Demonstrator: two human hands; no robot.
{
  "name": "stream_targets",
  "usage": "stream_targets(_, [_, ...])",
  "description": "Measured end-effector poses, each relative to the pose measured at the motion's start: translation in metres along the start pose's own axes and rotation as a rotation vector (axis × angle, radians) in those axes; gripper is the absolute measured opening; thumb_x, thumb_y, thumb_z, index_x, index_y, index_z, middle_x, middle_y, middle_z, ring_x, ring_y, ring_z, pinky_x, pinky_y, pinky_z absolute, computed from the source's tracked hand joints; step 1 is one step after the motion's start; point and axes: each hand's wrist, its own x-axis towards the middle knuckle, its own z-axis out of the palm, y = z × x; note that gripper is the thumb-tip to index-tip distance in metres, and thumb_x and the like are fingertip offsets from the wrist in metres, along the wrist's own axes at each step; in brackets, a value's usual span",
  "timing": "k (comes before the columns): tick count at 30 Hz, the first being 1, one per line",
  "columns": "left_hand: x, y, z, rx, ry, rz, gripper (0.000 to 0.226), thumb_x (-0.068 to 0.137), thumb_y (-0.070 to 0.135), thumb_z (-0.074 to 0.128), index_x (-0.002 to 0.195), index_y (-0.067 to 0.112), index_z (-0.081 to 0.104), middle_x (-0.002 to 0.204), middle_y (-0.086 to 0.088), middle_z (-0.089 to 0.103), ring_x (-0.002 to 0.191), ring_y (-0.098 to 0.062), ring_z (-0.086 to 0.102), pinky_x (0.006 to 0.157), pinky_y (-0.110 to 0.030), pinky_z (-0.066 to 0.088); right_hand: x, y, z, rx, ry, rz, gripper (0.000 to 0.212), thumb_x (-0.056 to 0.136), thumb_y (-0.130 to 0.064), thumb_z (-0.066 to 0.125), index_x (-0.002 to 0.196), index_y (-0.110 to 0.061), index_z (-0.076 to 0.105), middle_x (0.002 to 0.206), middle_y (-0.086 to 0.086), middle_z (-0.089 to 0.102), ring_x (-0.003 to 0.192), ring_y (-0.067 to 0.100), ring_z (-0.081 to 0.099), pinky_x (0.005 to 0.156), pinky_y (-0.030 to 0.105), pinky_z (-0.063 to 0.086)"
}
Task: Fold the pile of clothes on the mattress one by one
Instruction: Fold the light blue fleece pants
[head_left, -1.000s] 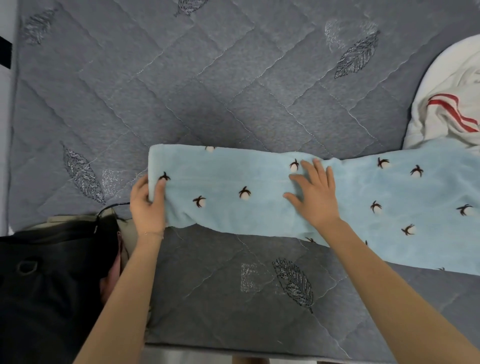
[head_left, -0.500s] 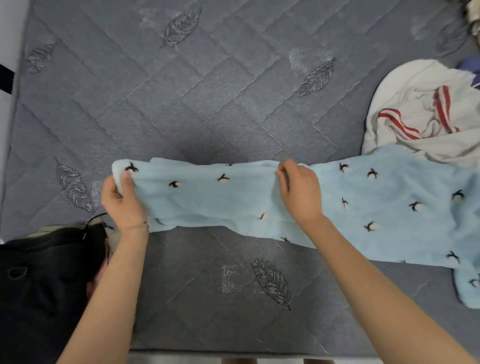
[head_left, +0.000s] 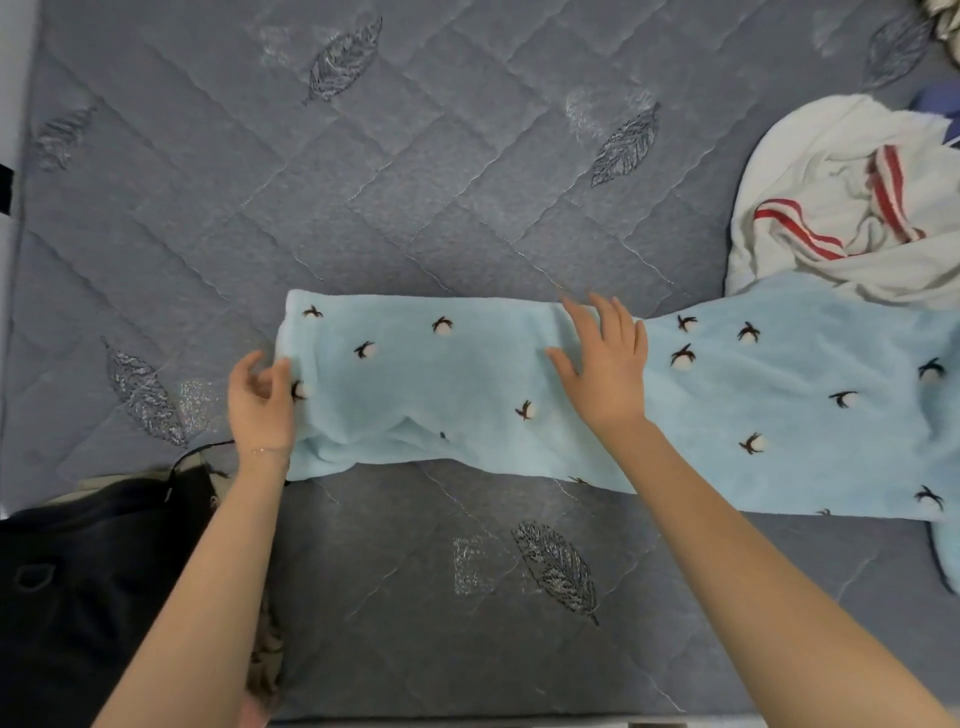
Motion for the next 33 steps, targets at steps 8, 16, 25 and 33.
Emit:
stream_targets(8, [-0.015, -0.039, -0.006, 0.199, -0.016, -0.070, 0.030, 0.097, 0.025, 0.052, 0.112, -0.001, 0.058, 0.104, -0.017, 0.060, 0.096, -0.025, 0.054, 0.079, -0.032, 0.038, -0.051, 0.024, 0.030, -0.023, -0.106, 0.055, 0.068, 0.091, -0.046, 0.059, 0.148, -0.017, 0.035, 0.159, 0.013, 0.019, 0.147, 0.033, 0.010, 0.119, 0.048, 0.004])
stream_targets(16, [-0.023, -0.048, -0.019, 0.146, 0.147, -0.030, 0.027, 0.096, 0.026, 0.051, 0.110, 0.003, 0.058, 0.099, -0.010, 0.058, 0.088, -0.018, 0.049, 0.076, -0.031, 0.039, -0.071, 0.030, 0.034, 0.096, 0.070, -0.043, 0.015, 0.081, -0.001, 0.070, 0.097, -0.003, 0.071, 0.115, 0.017, 0.063, 0.114, 0.040, 0.055, 0.101, 0.058, 0.037])
stream_targets(25, [-0.043, -0.050, 0.003, 0.379, 0.061, 0.092, 0.065, 0.090, 0.026, 0.064, 0.145, 0.008, 0.034, 0.145, -0.023, 0.033, 0.136, -0.034, 0.029, 0.111, -0.044, 0.023, -0.076, 0.031, 0.031, 0.119, -0.024, -0.049, 0.036, 0.091, -0.024, 0.065, 0.124, -0.011, 0.063, 0.136, 0.012, 0.053, 0.133, 0.034, 0.041, 0.114, 0.052, 0.020])
stream_targets(33, [-0.081, -0.025, 0.049, 0.630, -0.062, 0.429, 0.065, 0.092, 0.040, 0.060, 0.148, 0.020, 0.034, 0.156, -0.016, 0.019, 0.145, -0.034, 0.013, 0.116, -0.054, 0.004, -0.080, 0.060, 0.008, 0.091, 0.022, -0.034, 0.062, 0.088, -0.048, 0.062, 0.142, -0.022, 0.047, 0.153, 0.007, 0.035, 0.145, 0.033, 0.022, 0.118, 0.050, 0.009])
